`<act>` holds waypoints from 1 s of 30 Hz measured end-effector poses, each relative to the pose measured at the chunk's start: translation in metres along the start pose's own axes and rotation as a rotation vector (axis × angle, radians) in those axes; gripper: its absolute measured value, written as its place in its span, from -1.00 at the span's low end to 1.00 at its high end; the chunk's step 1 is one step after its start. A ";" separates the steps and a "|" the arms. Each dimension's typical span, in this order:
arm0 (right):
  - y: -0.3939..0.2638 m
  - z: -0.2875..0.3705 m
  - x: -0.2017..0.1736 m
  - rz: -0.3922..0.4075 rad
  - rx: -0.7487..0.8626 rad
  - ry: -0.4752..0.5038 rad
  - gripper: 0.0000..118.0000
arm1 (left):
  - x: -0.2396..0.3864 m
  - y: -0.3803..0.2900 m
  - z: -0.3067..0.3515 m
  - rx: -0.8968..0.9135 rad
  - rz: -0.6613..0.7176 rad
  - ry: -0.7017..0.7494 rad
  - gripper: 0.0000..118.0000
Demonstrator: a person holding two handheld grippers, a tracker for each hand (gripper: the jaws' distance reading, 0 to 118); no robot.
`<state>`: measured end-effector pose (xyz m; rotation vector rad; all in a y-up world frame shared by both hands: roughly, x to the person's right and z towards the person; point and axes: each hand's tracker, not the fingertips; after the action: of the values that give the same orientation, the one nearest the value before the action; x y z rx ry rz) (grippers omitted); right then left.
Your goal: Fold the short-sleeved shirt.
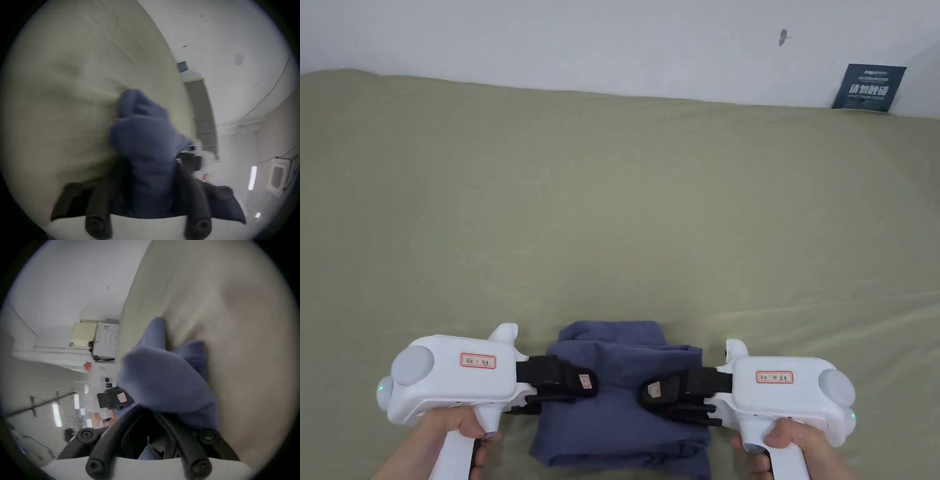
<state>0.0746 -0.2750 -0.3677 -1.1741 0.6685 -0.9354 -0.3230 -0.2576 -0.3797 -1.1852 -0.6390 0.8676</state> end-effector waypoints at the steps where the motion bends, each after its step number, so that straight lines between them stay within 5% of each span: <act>1: -0.004 0.009 -0.013 0.069 0.041 -0.050 -0.99 | 0.001 0.002 0.003 -0.003 0.038 -0.002 -0.46; 5: -0.064 0.047 -0.107 0.690 0.518 -0.686 -0.99 | 0.012 -0.002 0.003 0.004 -0.005 0.050 -0.46; 6: -0.086 0.052 -0.121 0.802 0.716 -0.816 -0.99 | 0.014 -0.001 0.003 0.002 -0.002 0.054 -0.46; 7: -0.102 0.057 -0.130 0.844 0.858 -0.835 -0.99 | 0.014 -0.002 0.004 0.002 -0.003 0.059 -0.46; 12: -0.143 0.085 -0.158 0.897 1.067 -0.841 -0.99 | 0.023 -0.004 0.008 0.010 -0.018 0.087 -0.46; 19: -0.155 0.085 -0.163 0.919 1.031 -0.871 -0.99 | 0.037 0.002 0.025 -0.009 -0.070 0.112 -0.46; 30: -0.148 0.018 -0.202 1.012 0.939 -0.726 -0.99 | 0.000 0.027 0.157 0.075 -0.063 0.216 -0.46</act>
<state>-0.0441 -0.1044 -0.2266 -0.1686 0.1026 0.1188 -0.4574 -0.1731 -0.3634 -1.1664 -0.4619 0.6937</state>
